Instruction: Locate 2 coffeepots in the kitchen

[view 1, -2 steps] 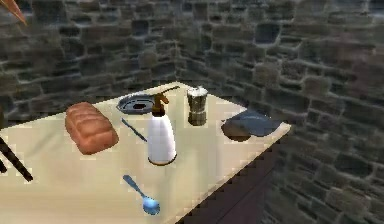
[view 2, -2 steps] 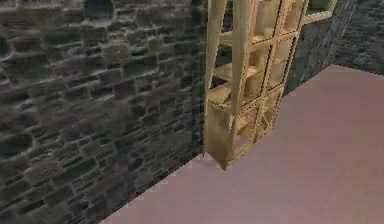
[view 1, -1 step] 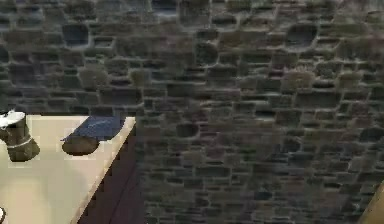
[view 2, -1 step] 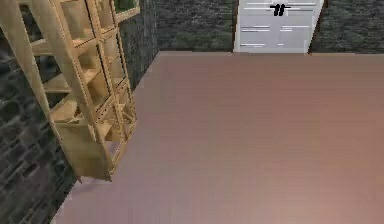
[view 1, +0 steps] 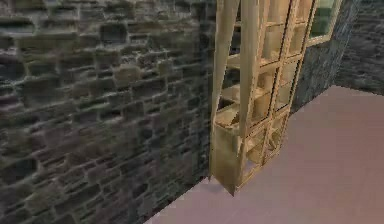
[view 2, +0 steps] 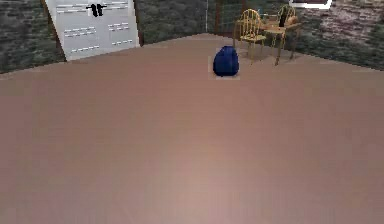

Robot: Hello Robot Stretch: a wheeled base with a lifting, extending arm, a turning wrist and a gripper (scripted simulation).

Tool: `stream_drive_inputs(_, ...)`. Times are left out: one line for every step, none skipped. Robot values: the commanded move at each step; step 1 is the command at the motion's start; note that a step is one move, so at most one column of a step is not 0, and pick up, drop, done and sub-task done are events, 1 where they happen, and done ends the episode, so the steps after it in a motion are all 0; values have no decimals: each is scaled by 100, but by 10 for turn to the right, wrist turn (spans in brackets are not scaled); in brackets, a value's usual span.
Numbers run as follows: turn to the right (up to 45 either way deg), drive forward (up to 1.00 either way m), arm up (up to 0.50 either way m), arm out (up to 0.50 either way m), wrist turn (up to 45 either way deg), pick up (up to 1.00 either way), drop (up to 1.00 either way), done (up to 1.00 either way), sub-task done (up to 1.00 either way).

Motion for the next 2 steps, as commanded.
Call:
stream_drive_inputs(450, 0, 0, 0, 0, 0, 0, 0, 0)
stream_drive_inputs(0, 20, 0, 0, 0, 0, 0, 0, 0)
